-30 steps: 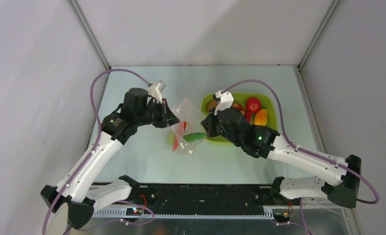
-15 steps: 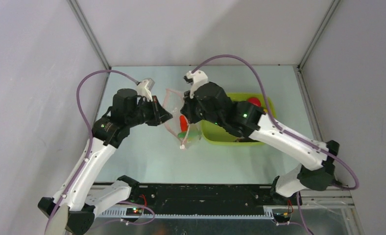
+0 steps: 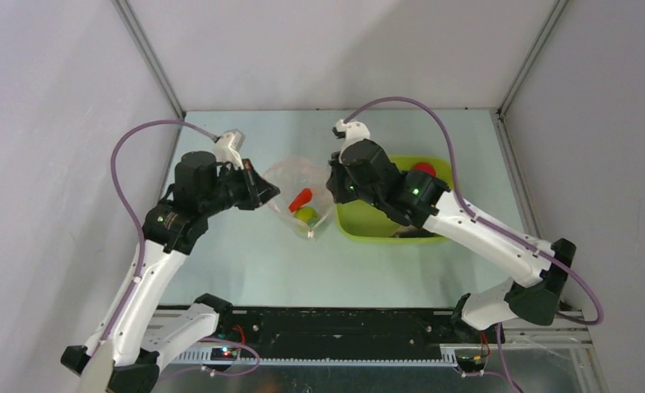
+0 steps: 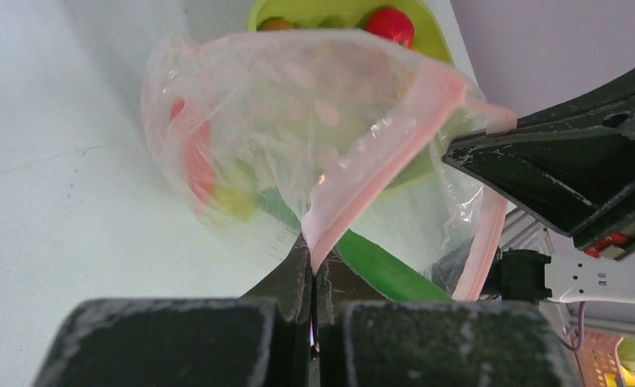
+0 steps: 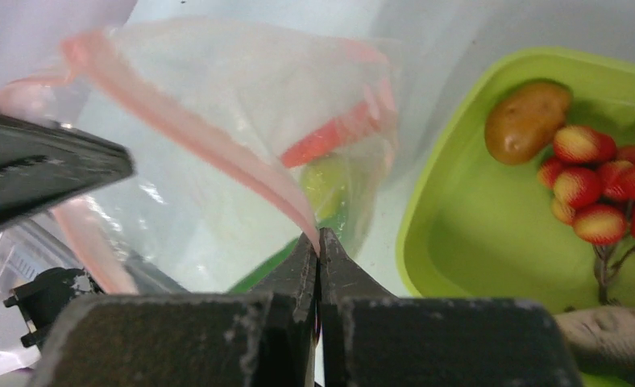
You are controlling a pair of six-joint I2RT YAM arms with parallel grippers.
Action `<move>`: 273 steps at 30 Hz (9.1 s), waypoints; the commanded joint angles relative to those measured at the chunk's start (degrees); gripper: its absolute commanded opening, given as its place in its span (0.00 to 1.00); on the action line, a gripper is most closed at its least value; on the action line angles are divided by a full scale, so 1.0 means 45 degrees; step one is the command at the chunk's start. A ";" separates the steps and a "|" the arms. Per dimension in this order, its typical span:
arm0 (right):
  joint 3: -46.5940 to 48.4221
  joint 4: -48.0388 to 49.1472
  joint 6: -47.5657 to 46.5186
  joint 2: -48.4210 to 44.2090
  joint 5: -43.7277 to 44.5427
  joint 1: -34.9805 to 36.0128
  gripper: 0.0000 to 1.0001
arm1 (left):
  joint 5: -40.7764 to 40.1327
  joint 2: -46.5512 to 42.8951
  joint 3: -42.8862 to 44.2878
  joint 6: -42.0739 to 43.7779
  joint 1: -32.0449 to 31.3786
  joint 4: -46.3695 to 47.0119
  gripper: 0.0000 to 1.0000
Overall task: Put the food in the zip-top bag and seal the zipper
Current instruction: Adjust the zipper food storage bag at the center of the board, then pick up the fake fruit from the bin, then place the fake fruit in the zipper food storage bag, then pick up the fake fruit from the bin.
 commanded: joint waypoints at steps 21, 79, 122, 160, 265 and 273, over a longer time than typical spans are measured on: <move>-0.2729 0.2003 0.2951 0.0010 -0.0997 -0.0620 0.09 | 0.3056 -0.0442 -0.0517 -0.0336 0.1627 0.1853 0.00; -0.8891 0.3930 0.1380 -0.0211 0.0987 -1.0243 0.81 | 0.3114 0.2427 -0.0288 0.0072 -0.0028 0.0750 0.00; -0.9212 0.4866 -0.0438 -0.6314 -0.7252 -0.7920 0.29 | 0.3326 0.2120 -0.0455 -0.0064 -0.0041 0.1091 0.00; -0.5920 0.4771 0.5097 -0.2680 0.0307 0.0909 0.54 | 0.3507 0.2088 -0.0491 -0.0096 -0.0038 0.1150 0.00; -0.6700 0.3613 0.2701 0.1032 0.3229 -0.9618 0.98 | 0.3903 0.2273 -0.0486 -0.0020 -0.0028 0.1158 0.00; -0.6598 0.4628 0.4032 0.1732 0.3554 -0.9649 0.98 | 0.4054 0.2278 -0.0490 -0.0032 -0.0041 0.1181 0.00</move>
